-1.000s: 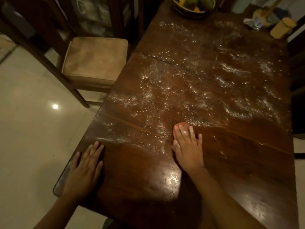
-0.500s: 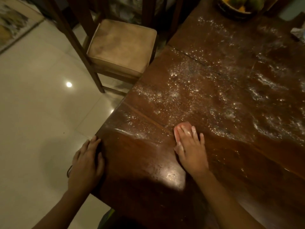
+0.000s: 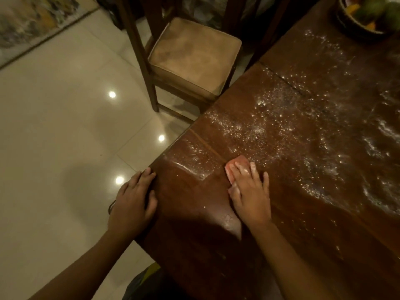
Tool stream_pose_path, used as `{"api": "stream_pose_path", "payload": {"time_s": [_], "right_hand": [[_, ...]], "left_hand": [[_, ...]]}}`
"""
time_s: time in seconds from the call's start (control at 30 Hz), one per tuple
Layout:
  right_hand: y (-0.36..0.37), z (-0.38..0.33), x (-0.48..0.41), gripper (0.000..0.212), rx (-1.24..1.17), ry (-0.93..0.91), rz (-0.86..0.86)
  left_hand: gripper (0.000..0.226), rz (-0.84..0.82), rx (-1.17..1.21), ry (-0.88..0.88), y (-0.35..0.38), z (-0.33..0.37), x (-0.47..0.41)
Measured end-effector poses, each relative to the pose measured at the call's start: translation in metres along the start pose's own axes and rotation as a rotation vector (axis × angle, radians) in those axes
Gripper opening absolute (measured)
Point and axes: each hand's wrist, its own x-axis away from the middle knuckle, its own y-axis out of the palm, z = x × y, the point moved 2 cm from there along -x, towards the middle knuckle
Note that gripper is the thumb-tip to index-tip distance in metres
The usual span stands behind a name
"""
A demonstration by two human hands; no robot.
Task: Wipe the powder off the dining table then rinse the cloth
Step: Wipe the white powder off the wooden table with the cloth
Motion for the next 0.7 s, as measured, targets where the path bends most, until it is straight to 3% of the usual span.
{"api": "stream_pose_path", "payload": {"time_s": [0.07,0.2,0.3,0.37,0.5,0.53,0.7], "right_hand": [[0.011,-0.032,0.012,0.058,-0.049,-0.042,-0.05],[0.032,-0.04,0.084,0.065,0.042,-0.534,-0.211],[0.028,-0.036,0.072,0.065,0.214,-0.767,-0.252],[0.024,-0.046,0.031,0.062,0.266,-0.721,-0.207],[0.014,-0.069,-0.044,0.058,0.034,-0.135,-0.056],[0.014,-0.075,-0.046,0.058,-0.018,-0.085,-0.043],[0.014,-0.056,-0.001,0.055,0.096,-0.525,-0.27]], "left_hand": [[0.055,-0.001,-0.002,0.003,0.001,-0.001,0.001],[0.056,-0.02,0.001,0.002,0.003,-0.002,0.0],[0.055,-0.014,0.006,0.012,0.002,-0.002,0.0],[0.054,-0.013,0.01,0.018,0.002,-0.004,0.001],[0.053,0.002,0.014,0.021,0.003,-0.004,0.002],[0.052,0.008,0.012,0.023,0.003,-0.004,0.002],[0.051,0.005,0.009,0.033,0.003,-0.006,0.002]]}}
